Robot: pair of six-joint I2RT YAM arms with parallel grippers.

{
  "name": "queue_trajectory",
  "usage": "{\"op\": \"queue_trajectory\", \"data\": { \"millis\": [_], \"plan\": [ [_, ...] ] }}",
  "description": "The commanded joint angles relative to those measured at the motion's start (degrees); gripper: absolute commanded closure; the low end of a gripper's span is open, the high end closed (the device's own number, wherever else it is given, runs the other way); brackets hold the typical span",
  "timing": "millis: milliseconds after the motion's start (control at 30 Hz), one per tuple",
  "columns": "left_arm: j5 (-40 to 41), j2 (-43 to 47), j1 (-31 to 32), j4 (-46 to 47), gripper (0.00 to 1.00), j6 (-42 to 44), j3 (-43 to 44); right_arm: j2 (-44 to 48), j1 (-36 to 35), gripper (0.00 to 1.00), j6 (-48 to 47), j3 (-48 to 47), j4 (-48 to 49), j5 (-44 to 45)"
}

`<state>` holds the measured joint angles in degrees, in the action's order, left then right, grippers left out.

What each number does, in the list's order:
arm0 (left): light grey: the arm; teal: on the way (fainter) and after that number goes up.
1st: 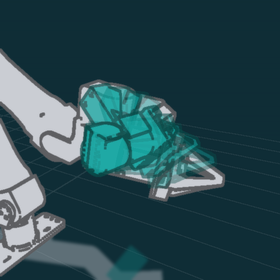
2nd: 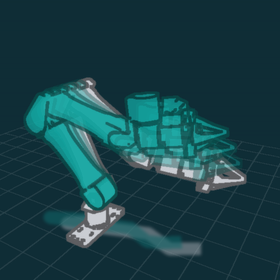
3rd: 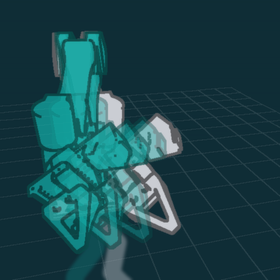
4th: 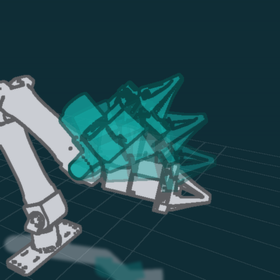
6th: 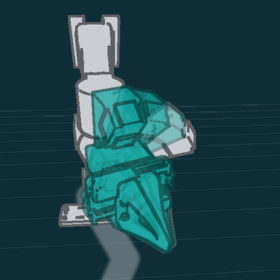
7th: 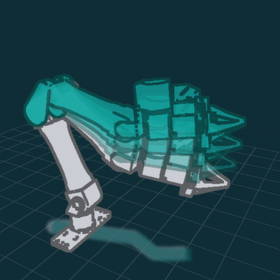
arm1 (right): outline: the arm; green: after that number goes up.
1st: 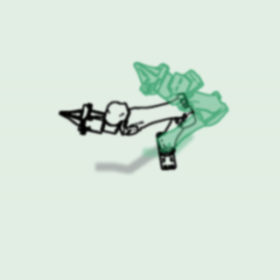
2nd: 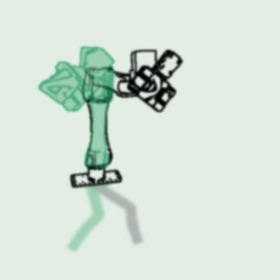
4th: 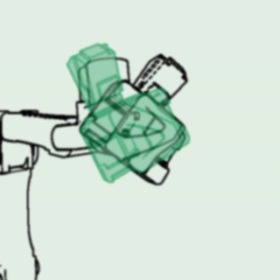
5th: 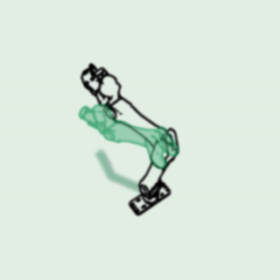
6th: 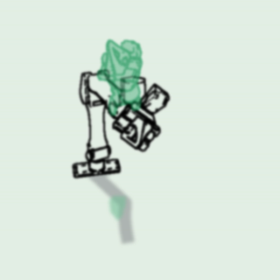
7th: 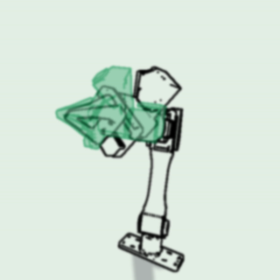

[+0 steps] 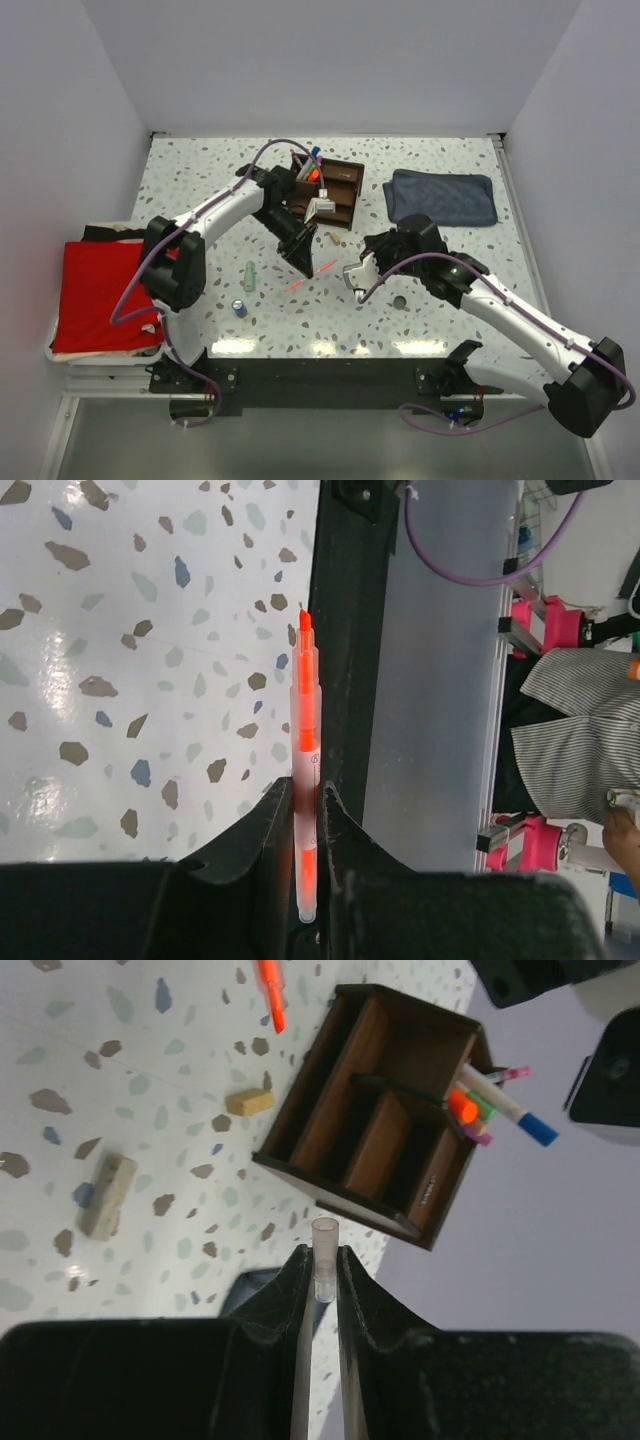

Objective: Sort the stationery into containers
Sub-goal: Close the pen cap on the pen.

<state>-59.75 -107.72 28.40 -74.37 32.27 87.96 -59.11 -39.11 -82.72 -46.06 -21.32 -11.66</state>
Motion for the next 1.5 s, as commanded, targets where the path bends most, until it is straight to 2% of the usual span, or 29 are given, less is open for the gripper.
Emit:
{"op": "queue_trajectory", "data": {
  "millis": [0,233,500,1467],
  "plan": [
    [-6.96,-0.3,-0.19,-1.13,1.0,1.39,1.33,1.63,-1.4,1.0,-8.15,1.58,8.22,-2.92],
    [-10.82,0.14,-1.51,-1.04,1.0,1.13,0.54,3.21,-3.07,1.0,-9.57,3.0,11.56,-6.79],
    [-12.23,0.23,-2.65,-1.04,1.0,1.39,0.89,2.25,-3.95,1.0,-10.18,1.59,8.58,-7.32],
    [-13.64,-2.76,-2.91,-0.52,1.0,1.04,1.6,-1.18,-4.83,1.0,-9.48,-0.61,7.96,-9.26]
  ]
}}
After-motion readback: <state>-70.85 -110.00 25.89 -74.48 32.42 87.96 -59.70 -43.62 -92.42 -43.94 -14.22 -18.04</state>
